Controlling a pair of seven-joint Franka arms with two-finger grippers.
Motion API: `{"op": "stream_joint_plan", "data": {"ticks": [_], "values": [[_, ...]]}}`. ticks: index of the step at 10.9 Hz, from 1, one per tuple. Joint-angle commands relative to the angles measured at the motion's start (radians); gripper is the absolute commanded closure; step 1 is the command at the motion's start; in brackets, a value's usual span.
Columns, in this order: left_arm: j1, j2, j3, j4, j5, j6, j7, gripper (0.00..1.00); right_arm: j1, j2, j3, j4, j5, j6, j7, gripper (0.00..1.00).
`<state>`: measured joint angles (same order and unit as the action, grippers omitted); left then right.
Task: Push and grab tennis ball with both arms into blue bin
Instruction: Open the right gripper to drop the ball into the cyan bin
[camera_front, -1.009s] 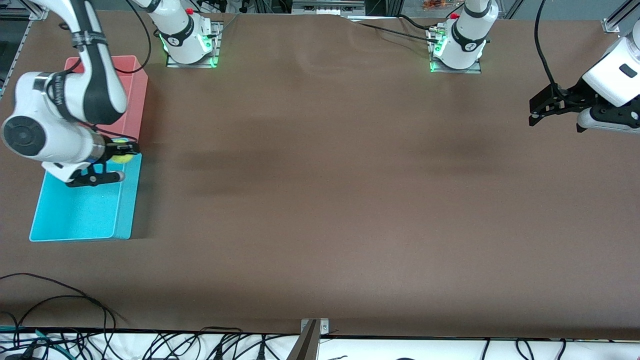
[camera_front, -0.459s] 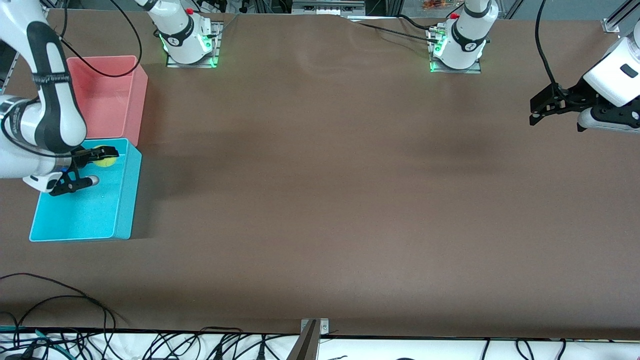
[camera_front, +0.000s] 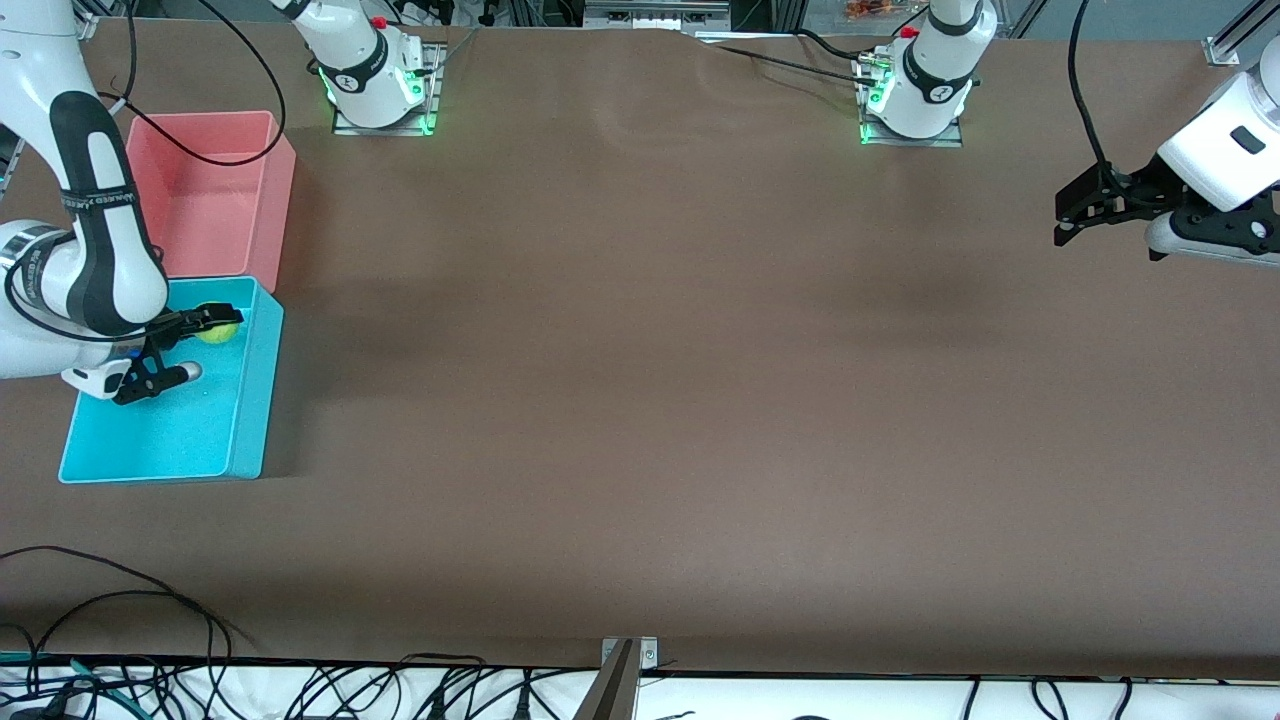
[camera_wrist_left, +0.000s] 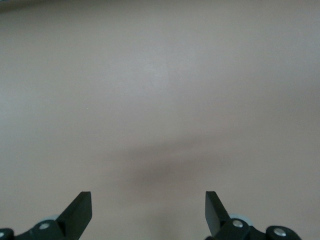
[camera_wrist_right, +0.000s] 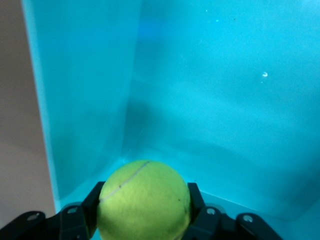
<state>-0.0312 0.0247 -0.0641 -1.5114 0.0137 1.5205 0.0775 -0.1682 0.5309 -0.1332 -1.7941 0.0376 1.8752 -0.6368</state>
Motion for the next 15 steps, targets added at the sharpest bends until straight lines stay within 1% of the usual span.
{"op": "stream_joint_plan", "data": {"ticks": [1, 2, 4, 5, 6, 8, 10, 11, 12, 14, 15], "values": [[0.013, 0.007, 0.004, 0.022, -0.02, -0.026, 0.105, 0.0, -0.037, 0.029, 0.01, 0.03, 0.024, -0.03, -0.034, 0.04], [0.013, 0.004, 0.004, 0.023, -0.02, -0.029, 0.105, 0.0, -0.039, 0.026, 0.011, 0.033, 0.024, -0.033, -0.034, 0.0], [0.013, 0.003, 0.004, 0.023, -0.021, -0.045, 0.105, 0.0, -0.039, 0.021, 0.011, 0.042, 0.024, -0.034, -0.034, 0.0], [0.01, 0.004, -0.002, 0.023, -0.02, -0.049, 0.105, 0.0, -0.037, 0.02, 0.012, 0.065, 0.022, -0.053, -0.034, 0.0], [0.011, 0.006, 0.0, 0.023, -0.021, -0.049, 0.107, 0.0, -0.037, 0.021, 0.012, 0.121, 0.021, -0.111, -0.032, 0.0], [0.01, 0.006, -0.002, 0.023, -0.02, -0.057, 0.11, 0.0, -0.027, 0.018, 0.017, 0.267, 0.022, -0.285, -0.008, 0.0], [0.01, 0.009, 0.0, 0.023, -0.021, -0.057, 0.113, 0.0, -0.01, 0.005, 0.02, 0.373, 0.022, -0.375, 0.061, 0.0], [0.01, 0.009, 0.0, 0.023, -0.021, -0.057, 0.113, 0.0, -0.007, -0.011, 0.029, 0.404, 0.022, -0.405, 0.096, 0.0], [0.007, 0.011, -0.002, 0.023, -0.021, -0.057, 0.113, 0.0, 0.01, -0.038, 0.055, 0.439, 0.015, -0.409, 0.135, 0.0], [0.005, 0.012, -0.002, 0.023, -0.021, -0.056, 0.113, 0.0, 0.061, -0.074, 0.053, 0.472, -0.005, -0.409, 0.234, 0.0], [0.007, 0.012, -0.002, 0.023, -0.02, -0.056, 0.114, 0.0, 0.079, -0.095, 0.055, 0.473, -0.031, -0.407, 0.274, 0.0]]}}
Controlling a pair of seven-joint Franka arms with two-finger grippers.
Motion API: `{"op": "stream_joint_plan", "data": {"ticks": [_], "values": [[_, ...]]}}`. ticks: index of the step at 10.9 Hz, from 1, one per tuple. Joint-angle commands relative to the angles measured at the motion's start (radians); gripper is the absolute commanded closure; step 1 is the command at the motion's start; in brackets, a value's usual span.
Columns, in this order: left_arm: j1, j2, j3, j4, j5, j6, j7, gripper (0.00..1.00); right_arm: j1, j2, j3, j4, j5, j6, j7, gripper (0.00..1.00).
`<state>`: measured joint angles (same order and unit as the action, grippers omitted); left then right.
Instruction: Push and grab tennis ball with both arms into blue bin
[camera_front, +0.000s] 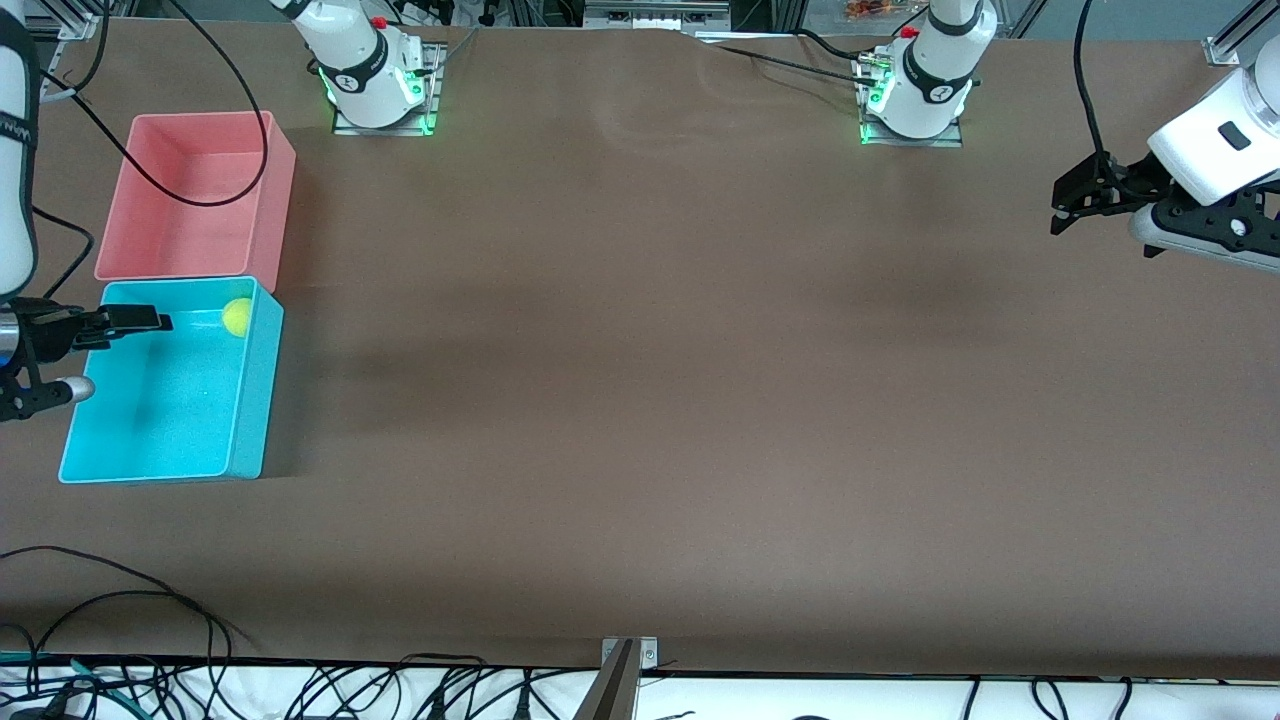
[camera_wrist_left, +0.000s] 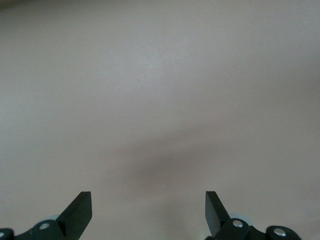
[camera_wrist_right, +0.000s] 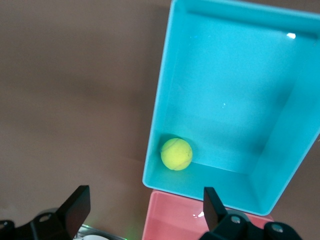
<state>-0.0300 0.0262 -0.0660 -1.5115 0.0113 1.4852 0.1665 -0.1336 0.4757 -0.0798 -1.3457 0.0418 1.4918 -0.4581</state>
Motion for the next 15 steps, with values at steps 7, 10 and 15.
{"op": "stream_joint_plan", "data": {"ticks": [7, 10, 15], "values": [[0.008, 0.02, 0.006, 0.022, -0.016, -0.02, 0.027, 0.0, 0.06, -0.072, -0.009, 0.049, -0.054, 0.016, 0.23, 0.0], [0.008, 0.024, 0.006, 0.022, -0.014, -0.017, 0.027, 0.0, 0.06, -0.115, -0.002, 0.048, -0.043, 0.004, 0.266, 0.0], [0.01, 0.034, 0.008, 0.022, -0.014, -0.014, 0.027, 0.0, 0.06, -0.397, 0.064, -0.281, -0.042, 0.178, 0.477, 0.0]]}}
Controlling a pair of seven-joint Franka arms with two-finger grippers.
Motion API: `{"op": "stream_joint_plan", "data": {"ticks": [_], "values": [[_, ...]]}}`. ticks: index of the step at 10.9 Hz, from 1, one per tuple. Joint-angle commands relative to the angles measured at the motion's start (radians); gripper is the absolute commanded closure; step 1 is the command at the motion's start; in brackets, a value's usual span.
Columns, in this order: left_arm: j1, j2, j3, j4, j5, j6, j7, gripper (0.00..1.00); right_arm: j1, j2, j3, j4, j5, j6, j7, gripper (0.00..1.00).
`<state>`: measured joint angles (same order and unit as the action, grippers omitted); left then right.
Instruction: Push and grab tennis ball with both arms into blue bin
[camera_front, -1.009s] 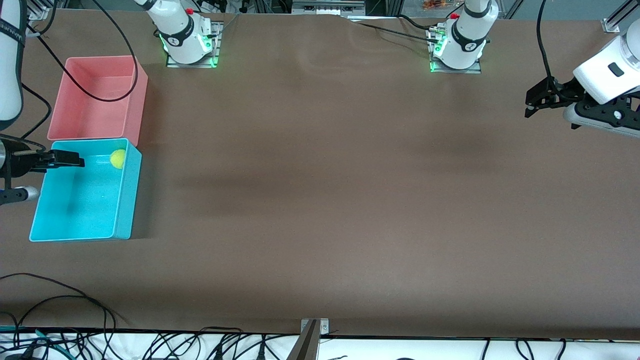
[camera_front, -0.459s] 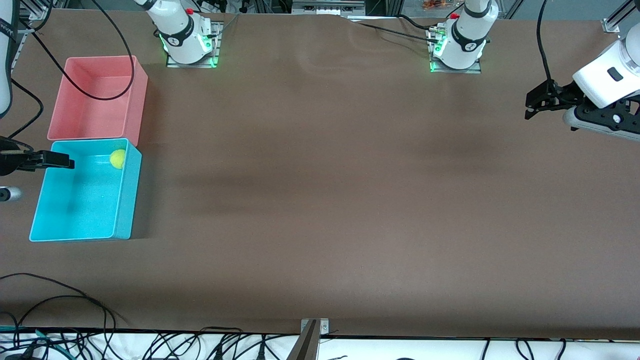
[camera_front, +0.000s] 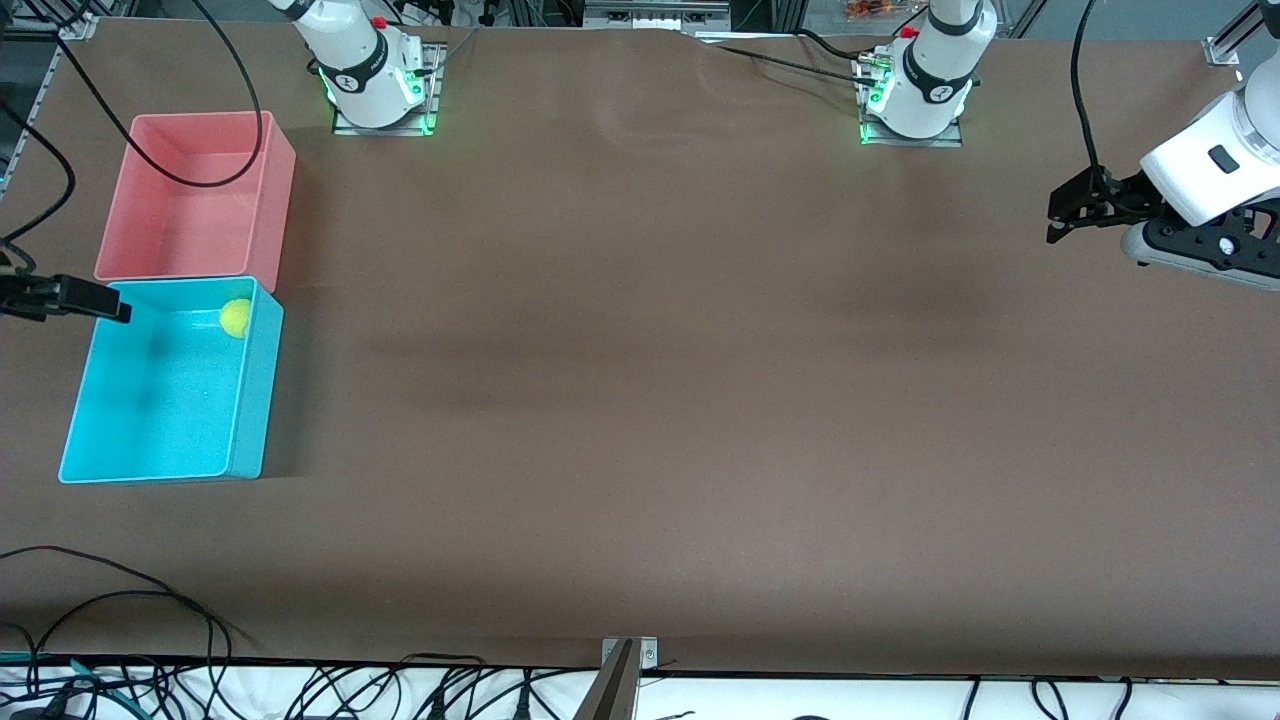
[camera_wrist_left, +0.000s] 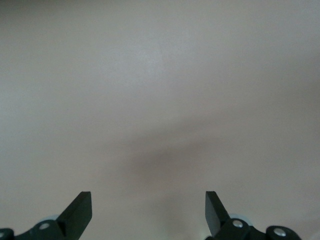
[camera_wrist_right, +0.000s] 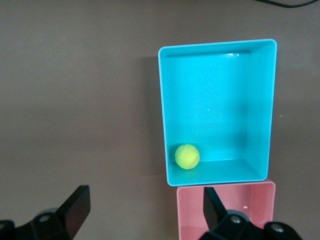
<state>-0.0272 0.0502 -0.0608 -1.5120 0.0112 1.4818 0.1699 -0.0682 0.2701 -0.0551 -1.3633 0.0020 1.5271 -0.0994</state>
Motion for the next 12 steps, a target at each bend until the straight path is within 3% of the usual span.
{"op": "stream_joint_plan", "data": {"ticks": [1, 3, 8, 12], "values": [[0.007, 0.01, 0.002, 0.022, -0.014, -0.009, 0.023, 0.0, -0.001, -0.237, 0.044, -0.334, -0.004, 0.192, 0.179, 0.0], [0.007, 0.01, 0.002, 0.024, -0.016, -0.009, 0.023, 0.0, 0.002, -0.294, 0.06, -0.391, -0.004, 0.197, 0.193, 0.0], [0.007, 0.01, 0.002, 0.024, -0.014, -0.009, 0.023, 0.0, 0.05, -0.31, 0.055, -0.37, -0.005, 0.16, 0.184, 0.0], [0.007, 0.011, 0.002, 0.022, -0.014, -0.009, 0.023, 0.0, 0.105, -0.299, 0.012, -0.339, -0.01, 0.134, 0.181, 0.0]]}}
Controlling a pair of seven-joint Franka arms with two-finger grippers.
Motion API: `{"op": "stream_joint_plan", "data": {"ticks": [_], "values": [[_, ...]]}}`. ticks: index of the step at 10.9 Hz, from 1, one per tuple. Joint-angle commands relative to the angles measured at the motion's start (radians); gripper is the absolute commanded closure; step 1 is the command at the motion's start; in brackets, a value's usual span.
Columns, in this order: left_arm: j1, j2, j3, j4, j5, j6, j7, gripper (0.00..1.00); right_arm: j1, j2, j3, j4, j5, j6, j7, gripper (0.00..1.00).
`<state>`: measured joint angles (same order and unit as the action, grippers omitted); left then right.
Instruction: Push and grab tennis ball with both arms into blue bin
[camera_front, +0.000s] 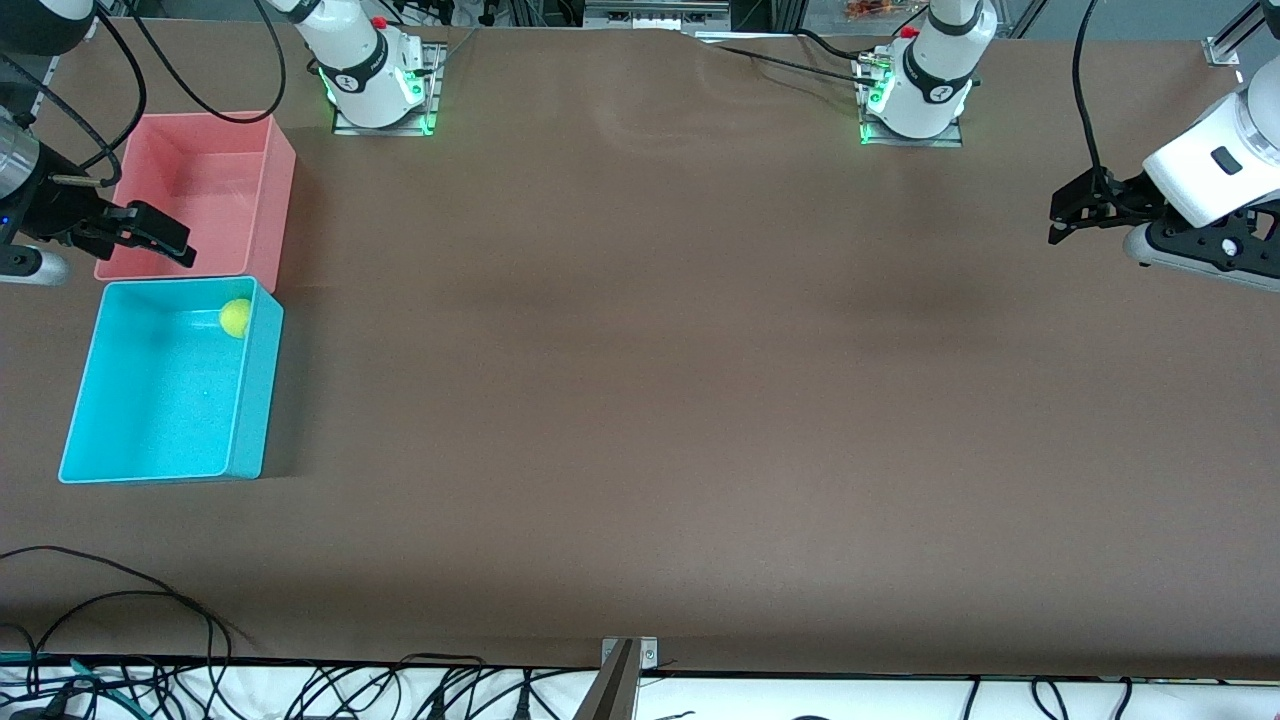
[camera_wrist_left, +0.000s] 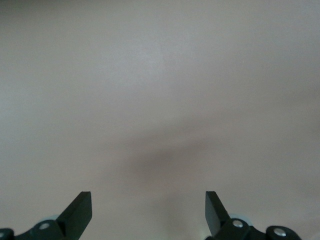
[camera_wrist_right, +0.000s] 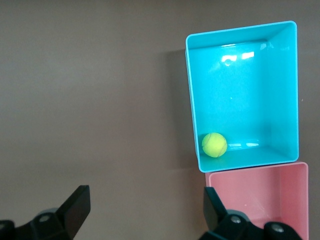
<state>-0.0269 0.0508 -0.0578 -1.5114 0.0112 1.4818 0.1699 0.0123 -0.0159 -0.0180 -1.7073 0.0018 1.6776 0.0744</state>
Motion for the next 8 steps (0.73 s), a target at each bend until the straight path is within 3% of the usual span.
{"op": "stream_joint_plan", "data": {"ticks": [1, 8], "values": [[0.005, 0.011, 0.0, 0.022, -0.014, -0.009, 0.023, 0.0, 0.024, -0.013, -0.025, 0.005, -0.005, -0.016, 0.007, 0.0], [0.005, 0.011, 0.0, 0.022, -0.014, -0.009, 0.023, 0.0, 0.021, -0.006, -0.022, 0.058, -0.009, -0.071, 0.007, 0.0]]}}
